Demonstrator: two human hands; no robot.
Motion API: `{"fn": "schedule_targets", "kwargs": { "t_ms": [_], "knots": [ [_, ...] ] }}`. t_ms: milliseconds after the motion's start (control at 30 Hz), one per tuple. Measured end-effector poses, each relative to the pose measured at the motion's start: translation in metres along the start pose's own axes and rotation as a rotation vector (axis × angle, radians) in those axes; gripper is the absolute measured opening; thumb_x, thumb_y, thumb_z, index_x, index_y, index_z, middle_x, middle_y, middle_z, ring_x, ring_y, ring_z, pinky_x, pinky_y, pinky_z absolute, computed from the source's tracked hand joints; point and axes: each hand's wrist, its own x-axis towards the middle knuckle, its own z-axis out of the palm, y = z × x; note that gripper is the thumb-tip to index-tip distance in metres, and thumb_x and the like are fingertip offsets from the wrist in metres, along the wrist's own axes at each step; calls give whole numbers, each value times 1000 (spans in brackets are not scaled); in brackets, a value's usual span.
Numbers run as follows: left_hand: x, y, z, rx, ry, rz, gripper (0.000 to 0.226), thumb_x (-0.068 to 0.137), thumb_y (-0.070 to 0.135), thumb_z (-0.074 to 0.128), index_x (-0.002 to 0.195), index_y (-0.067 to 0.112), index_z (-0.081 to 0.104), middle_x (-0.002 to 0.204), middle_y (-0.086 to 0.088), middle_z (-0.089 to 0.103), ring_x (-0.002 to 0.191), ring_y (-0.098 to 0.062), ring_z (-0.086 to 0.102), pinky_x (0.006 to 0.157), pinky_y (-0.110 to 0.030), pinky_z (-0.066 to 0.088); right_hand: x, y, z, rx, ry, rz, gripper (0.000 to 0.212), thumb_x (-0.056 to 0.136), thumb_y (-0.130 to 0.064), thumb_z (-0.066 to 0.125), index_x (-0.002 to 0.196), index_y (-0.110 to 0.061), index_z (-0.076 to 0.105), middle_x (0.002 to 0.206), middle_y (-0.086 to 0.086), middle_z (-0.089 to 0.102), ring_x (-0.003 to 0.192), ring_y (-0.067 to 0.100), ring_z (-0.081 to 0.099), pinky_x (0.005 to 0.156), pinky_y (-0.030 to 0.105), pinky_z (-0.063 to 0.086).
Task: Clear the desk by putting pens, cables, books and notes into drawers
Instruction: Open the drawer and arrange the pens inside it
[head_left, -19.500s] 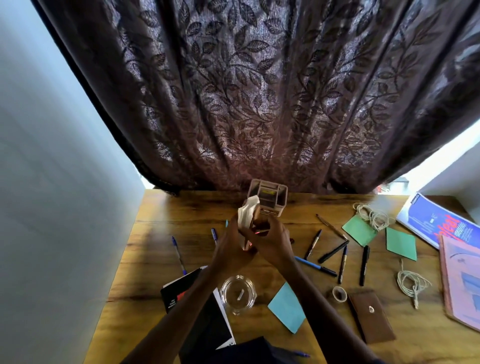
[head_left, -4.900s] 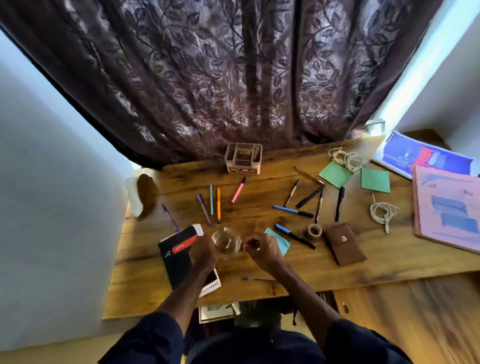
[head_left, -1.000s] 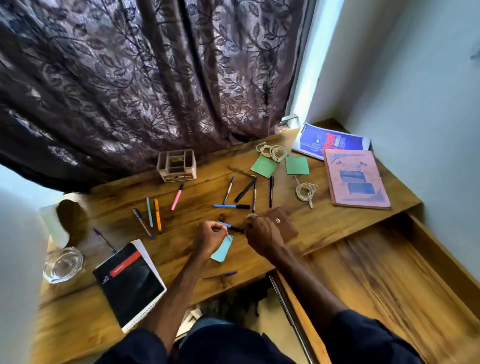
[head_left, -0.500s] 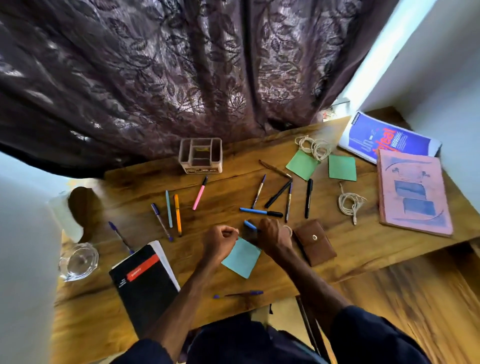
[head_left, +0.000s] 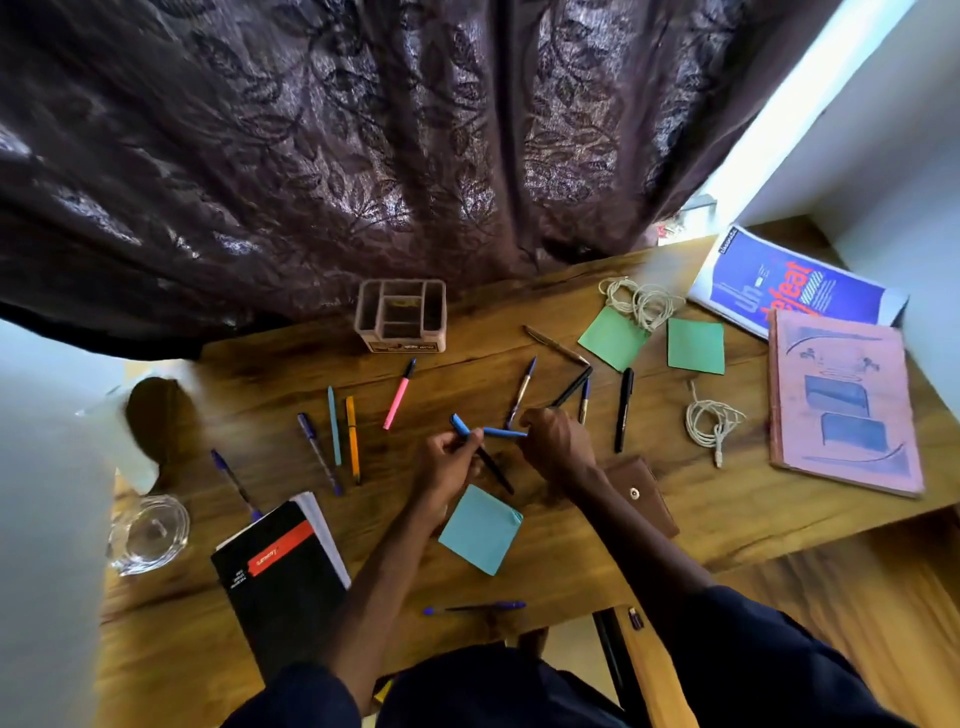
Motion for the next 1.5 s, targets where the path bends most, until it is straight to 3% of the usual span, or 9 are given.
{"fn": "schedule_targets", "kwargs": {
  "t_ms": [267, 500, 633, 900, 1033, 1100, 1200, 1300, 1500],
  "knots": [
    [-8, -9, -7, 29, -34, -11, 29, 96, 39, 66, 107, 13, 72, 95, -8, 78, 85, -17, 73, 76, -28, 58, 1, -2, 12, -151, -5, -78, 19, 99, -21, 50, 108, -13, 65, 103, 11, 69, 85, 30, 69, 68, 39, 53],
    [-14, -1, -1, -17, -39, 36, 31, 95, 41, 66, 102, 13, 76, 96, -5, 78, 87, -15, 73, 76, -31, 61, -24, 4, -11, 218, 255, -235, 17, 99, -23, 58, 112, -13, 57, 78, 2, 68, 54, 14, 56, 47, 28, 44],
    [-21, 7, 14, -67, -135, 109, 27, 94, 42, 68, 94, 17, 79, 93, 1, 80, 96, -15, 74, 86, -36, 60, -55, 10, -37, 621, 411, -315, 23, 87, -5, 68, 109, -9, 62, 90, -2, 75, 77, 4, 72, 70, 13, 56],
    [-66, 18, 90, -37, -403, 208, 27, 93, 36, 71, 102, 12, 79, 96, -12, 79, 81, -20, 74, 68, -30, 60, -136, 63, -50, 1172, 328, -61, 36, 84, 15, 62, 113, -4, 71, 101, 2, 77, 92, 13, 74, 75, 33, 59],
    [-85, 10, 130, 10, -485, 192, 18, 95, 28, 69, 98, 12, 77, 94, -13, 78, 77, -20, 73, 60, -28, 60, -178, 100, -56, 1254, 270, -8, 45, 83, 7, 56, 126, -1, 65, 123, 20, 68, 113, 42, 66, 91, 62, 54],
    [-93, 5, 147, 55, -525, 183, 18, 95, 29, 69, 100, 14, 77, 97, -11, 79, 79, -18, 75, 63, -28, 61, -195, 119, -57, 1170, 210, 14, 57, 84, 24, 47, 133, 0, 61, 137, 16, 62, 129, 33, 59, 107, 56, 49],
    [-105, -1, 167, 135, -570, 203, 28, 96, 31, 68, 112, 9, 75, 105, -10, 78, 93, -25, 75, 79, -36, 61, -216, 141, -58, 1237, 52, 18, 73, 80, 36, 30, 140, 2, 53, 141, 18, 59, 127, 25, 61, 99, 36, 55],
    [-119, -8, 183, 171, -617, 211, 31, 95, 34, 69, 113, 10, 74, 102, -7, 79, 91, -23, 76, 72, -33, 63, -233, 160, -58, 1309, 43, 62, 61, 87, 28, 35, 137, 1, 57, 134, 15, 65, 123, 23, 64, 92, 28, 56],
    [-152, -32, 217, 275, -679, 238, 15, 95, 30, 70, 96, 17, 77, 80, -3, 77, 63, -9, 70, 56, -21, 57, -260, 191, -34, 1145, 439, 272, 13, 86, -6, 78, 99, -5, 78, 95, 8, 79, 85, 17, 75, 80, 35, 62]
  ]
}}
